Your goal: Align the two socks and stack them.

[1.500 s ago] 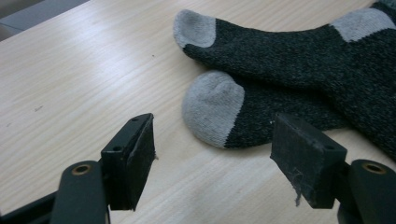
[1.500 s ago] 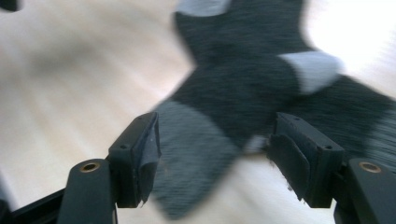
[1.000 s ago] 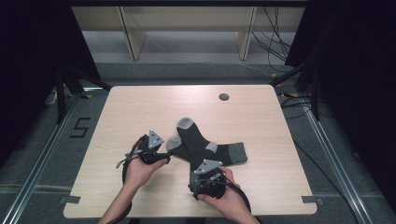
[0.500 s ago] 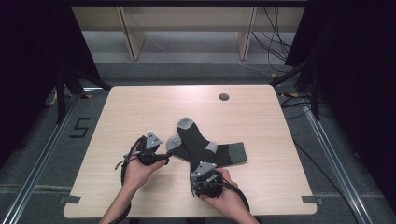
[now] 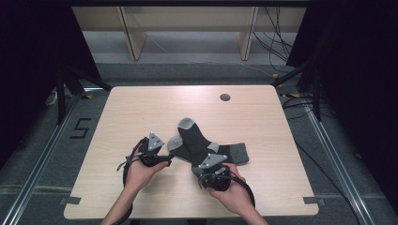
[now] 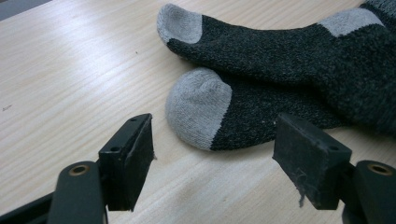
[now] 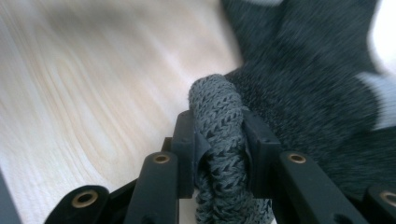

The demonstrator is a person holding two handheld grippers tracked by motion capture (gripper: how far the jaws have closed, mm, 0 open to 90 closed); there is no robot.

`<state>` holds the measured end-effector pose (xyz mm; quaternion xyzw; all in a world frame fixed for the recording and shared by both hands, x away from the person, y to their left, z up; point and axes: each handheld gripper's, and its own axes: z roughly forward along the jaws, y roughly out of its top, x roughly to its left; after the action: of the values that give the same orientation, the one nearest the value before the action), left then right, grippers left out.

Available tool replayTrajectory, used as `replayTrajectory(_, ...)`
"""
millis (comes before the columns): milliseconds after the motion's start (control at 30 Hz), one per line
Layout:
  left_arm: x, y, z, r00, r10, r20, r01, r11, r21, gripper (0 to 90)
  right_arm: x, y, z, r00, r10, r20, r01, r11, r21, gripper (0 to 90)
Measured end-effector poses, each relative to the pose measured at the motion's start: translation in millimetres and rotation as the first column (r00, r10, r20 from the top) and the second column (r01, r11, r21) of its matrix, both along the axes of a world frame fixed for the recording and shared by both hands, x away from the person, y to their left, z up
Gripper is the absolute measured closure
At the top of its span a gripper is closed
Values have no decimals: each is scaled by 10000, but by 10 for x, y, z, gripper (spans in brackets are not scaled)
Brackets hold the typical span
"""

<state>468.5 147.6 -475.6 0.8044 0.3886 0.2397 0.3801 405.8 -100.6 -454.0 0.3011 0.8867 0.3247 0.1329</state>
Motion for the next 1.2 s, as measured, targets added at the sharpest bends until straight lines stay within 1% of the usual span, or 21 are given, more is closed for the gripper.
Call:
replayTrajectory(33,0,0,0,10000,0,0,0,10000,0,279,0,0,0,10000,0,0,0,10000,0,703)
replayTrajectory(67,-10,13,8,10000,15,44,-15,10000,4,279,8,-59,140,9995,-310,104,306,9990,318,702)
replayTrajectory(100,-10,13,8,10000,15,44,-15,10000,4,279,8,-59,140,9995,-310,104,306,9990,318,702)
replayTrajectory(133,-10,18,9,10000,-20,43,20,10000,5,279,29,-110,251,9982,-479,357,461,9977,500,701)
replayTrajectory(167,-10,22,11,10000,-15,61,15,10000,53,279,29,-110,251,9982,-479,357,461,9977,500,701)
replayTrajectory(200,-13,22,16,10000,-6,80,6,10000,25,279,53,-165,371,9973,-572,468,549,9973,492,701)
replayTrajectory(233,-13,22,16,10000,-6,80,6,10000,25,278,74,-187,415,9963,-508,695,475,9977,486,701)
replayTrajectory(333,-5,14,37,9998,6,188,-6,10000,34,279,118,-254,531,9935,-631,944,585,9970,508,701)
replayTrajectory(400,18,12,76,9996,-174,240,167,9994,297,279,129,-278,579,9933,-789,843,737,9953,626,701)
replayTrajectory(433,27,0,81,9995,-156,268,150,9997,217,280,139,-299,611,9918,-749,1031,691,9959,583,701)
replayTrajectory(500,41,-25,89,9994,-109,320,106,9999,95,279,151,-320,641,9898,-832,1160,756,9948,682,701)
replayTrajectory(600,53,-34,101,9993,-239,299,233,9995,205,278,158,-331,659,9897,-980,1042,902,9930,765,700)
replayTrajectory(633,52,-63,97,9991,-208,361,206,9998,53,278,183,-344,668,9892,-952,1112,870,9932,768,701)
replayTrajectory(700,46,-63,107,9991,-297,316,290,9993,221,277,214,-354,679,9883,-953,1191,858,9929,820,701)
replayTrajectory(733,46,-81,98,9990,-247,369,245,9997,48,276,217,-353,696,9885,-1058,1076,970,9917,840,701)
replayTrajectory(767,44,-78,112,9988,-349,340,340,9991,266,276,233,-360,716,9881,-1040,1131,951,9921,815,701)
replayTrajectory(933,56,-106,144,9982,-352,492,347,9993,110,280,288,-359,817,9849,-1103,1334,994,9913,860,702)
replayTrajectory(967,64,-103,162,9974,-517,500,504,9984,265,289,292,-357,838,9857,-1097,1282,989,9912,875,701)
replayTrajectory(1000,71,-116,177,9972,-527,537,516,9984,213,296,312,-360,856,9845,-955,1469,841,9931,823,702)
replayTrajectory(1167,108,-169,210,9958,-673,625,674,9977,1,307,324,-350,927,9828,-1192,1411,1060,9896,974,703)
replayTrajectory(1200,125,-197,231,9930,-987,646,978,9951,169,316,351,-358,954,9806,-1059,1647,921,9917,894,703)
